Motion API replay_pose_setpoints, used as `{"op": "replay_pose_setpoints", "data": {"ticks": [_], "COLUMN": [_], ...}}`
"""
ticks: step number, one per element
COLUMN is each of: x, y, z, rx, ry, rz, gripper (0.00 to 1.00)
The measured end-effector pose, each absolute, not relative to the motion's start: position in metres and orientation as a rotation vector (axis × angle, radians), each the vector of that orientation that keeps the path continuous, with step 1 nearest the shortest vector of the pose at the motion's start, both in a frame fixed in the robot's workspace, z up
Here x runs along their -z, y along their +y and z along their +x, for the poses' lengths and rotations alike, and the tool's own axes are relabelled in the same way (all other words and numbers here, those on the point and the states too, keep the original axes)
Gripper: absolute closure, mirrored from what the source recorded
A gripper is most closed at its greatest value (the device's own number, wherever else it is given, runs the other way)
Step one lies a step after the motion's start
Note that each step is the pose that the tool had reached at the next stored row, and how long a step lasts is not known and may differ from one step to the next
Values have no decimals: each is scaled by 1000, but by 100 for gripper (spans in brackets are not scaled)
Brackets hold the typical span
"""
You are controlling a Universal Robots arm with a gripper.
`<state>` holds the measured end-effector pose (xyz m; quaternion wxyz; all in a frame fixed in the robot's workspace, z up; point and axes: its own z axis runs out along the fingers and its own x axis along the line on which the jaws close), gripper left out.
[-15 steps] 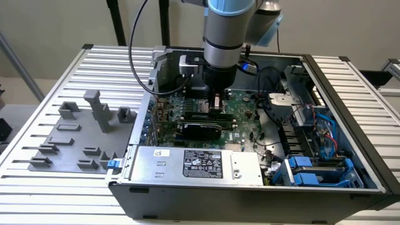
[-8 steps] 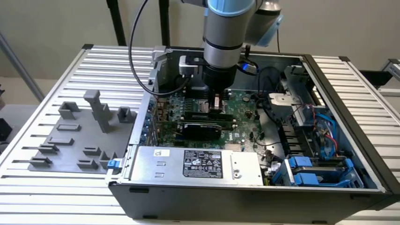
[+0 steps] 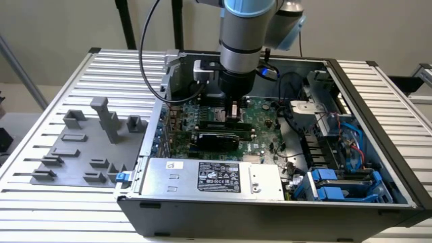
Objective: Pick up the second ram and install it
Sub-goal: 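Insert the second ram into the second slot, then press down the second ram until it locks into place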
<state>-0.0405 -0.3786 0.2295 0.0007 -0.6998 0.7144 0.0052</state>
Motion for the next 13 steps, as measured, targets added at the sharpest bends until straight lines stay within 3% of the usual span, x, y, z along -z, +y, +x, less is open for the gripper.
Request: {"op": "replay_pose_setpoints", "data": {"ticks": [13], "x": [-228], "y": [-379], "z": [-41], "rx": [-15], "ry": [2238], "rz": [-2202], "gripper": [100]}}
